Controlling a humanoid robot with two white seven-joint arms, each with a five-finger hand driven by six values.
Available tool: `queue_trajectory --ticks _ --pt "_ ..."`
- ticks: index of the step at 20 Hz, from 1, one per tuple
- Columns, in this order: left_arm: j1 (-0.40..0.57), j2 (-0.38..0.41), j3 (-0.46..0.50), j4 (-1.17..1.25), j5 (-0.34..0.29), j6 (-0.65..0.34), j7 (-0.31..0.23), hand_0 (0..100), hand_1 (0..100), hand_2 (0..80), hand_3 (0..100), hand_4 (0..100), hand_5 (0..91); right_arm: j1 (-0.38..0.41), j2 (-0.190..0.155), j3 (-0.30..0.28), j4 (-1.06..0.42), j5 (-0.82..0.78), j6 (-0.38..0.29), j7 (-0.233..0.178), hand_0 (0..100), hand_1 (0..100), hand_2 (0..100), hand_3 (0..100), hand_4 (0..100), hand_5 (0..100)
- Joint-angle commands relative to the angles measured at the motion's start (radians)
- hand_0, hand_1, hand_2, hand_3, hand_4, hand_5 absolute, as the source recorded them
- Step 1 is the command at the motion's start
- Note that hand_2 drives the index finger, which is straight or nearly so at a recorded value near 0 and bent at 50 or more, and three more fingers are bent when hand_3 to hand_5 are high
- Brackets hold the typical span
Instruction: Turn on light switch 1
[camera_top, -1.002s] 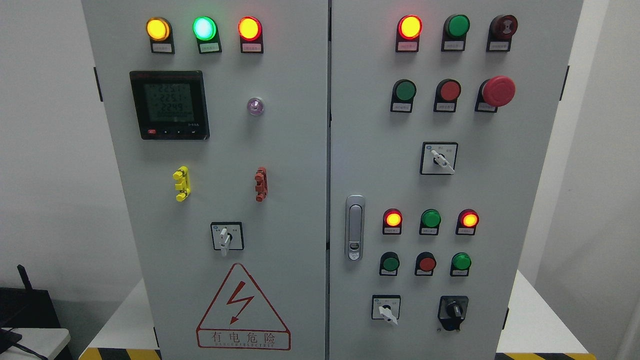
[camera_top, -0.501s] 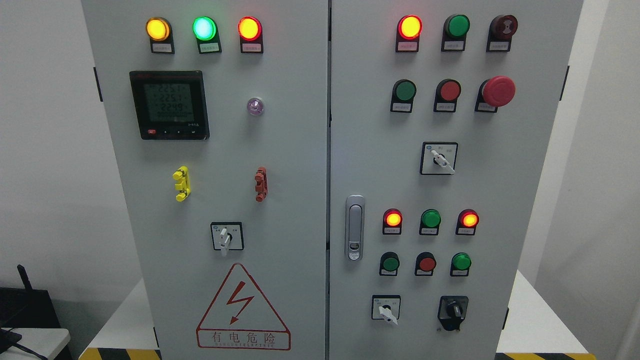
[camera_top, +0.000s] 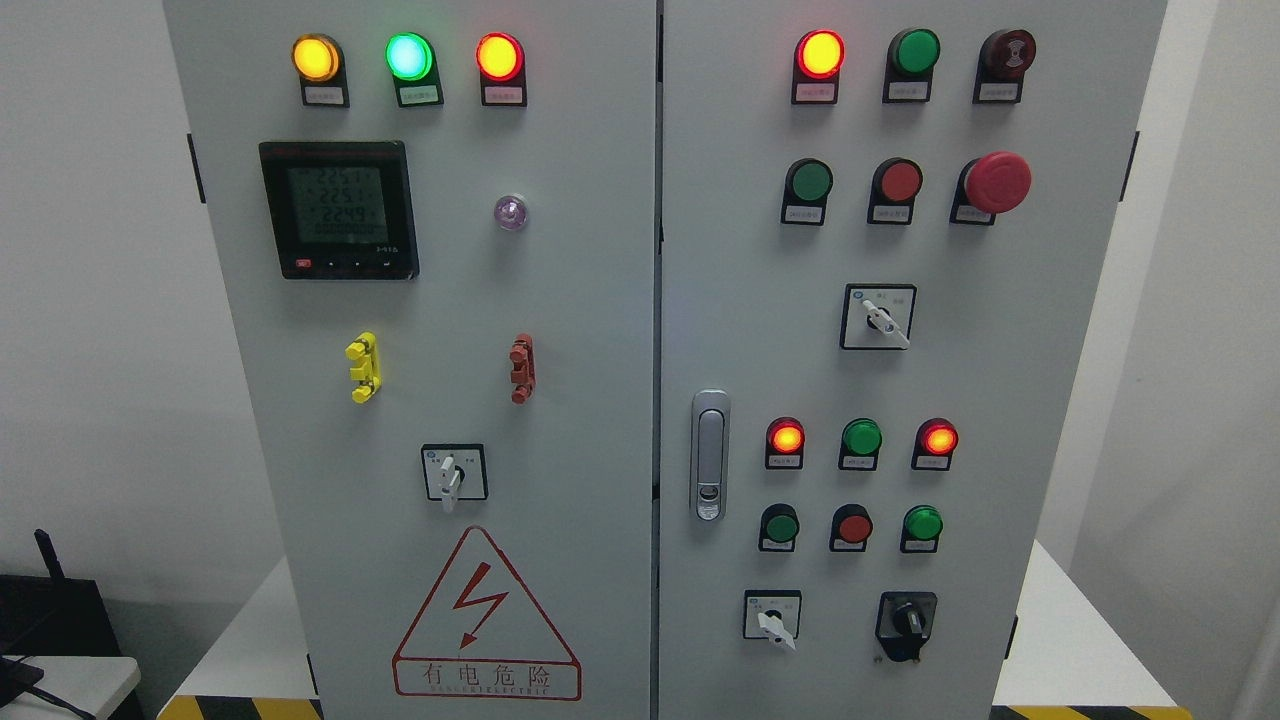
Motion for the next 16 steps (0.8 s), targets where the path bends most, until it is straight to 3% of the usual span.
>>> queue_trajectory --ticks 1,3,6,9,16 --pt "-0.049 0.040 0.012 -0.206 -0.035 -0.004 -0.010 56 0 13.6 43 55 26.3 0.000 0.000 0.017 0.000 -0.025 0.001 0.000 12 39 0 0 0 0" --pt "-0.058 0.042 0.009 -0.241 -0.034 -0.020 -0.016 51 0 20.4 47 60 34.2 -0.001 0.000 0.017 0.000 -0.025 -0.001 0.000 12 39 0 0 0 0" --pt "-0.077 0.054 -0.011 -0.287 -0.043 -0.021 -0.071 41 0 27.2 52 64 39.0 0.001 -0.001 0.017 0.000 -0.025 -0.001 0.000 12 39 0 0 0 0" --pt "-0.107 0.053 -0.045 -0.328 -0.112 -0.024 -0.085 36 0 27.6 52 64 39.7 0.001 0.000 0.017 0.000 -0.025 -0.001 0.000 12 39 0 0 0 0" --pt "-0.176 0.024 -0.181 -0.423 -0.172 -0.037 -0.072 30 0 31.2 53 66 42.9 0.001 0.000 0.017 0.000 -0.025 0.001 0.000 12 39 0 0 0 0"
